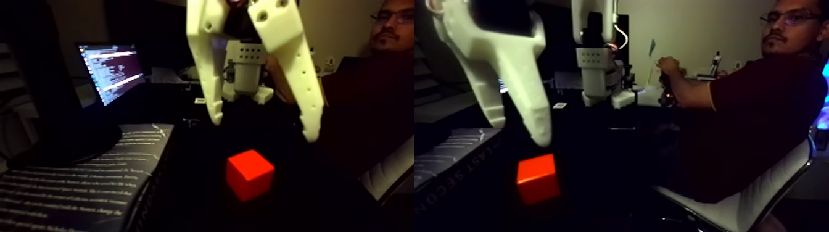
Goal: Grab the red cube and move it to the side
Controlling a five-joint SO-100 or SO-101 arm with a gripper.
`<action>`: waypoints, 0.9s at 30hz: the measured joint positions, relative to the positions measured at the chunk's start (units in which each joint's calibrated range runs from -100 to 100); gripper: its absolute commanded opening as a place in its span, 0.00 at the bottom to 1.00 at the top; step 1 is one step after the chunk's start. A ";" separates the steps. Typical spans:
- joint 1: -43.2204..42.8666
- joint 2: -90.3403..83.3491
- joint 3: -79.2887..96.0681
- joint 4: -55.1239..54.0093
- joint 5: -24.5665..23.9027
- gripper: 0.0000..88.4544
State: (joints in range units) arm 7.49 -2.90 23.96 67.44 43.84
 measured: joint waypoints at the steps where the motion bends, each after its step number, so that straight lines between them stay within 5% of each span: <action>1: 0.00 0.00 0.00 0.00 -0.47 0.41; 15: 0.08 0.08 0.00 0.00 -13.00 0.34; 27: 0.00 2.52 2.09 -0.33 -17.67 0.34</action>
State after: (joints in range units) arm 7.49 -0.38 26.04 67.12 26.17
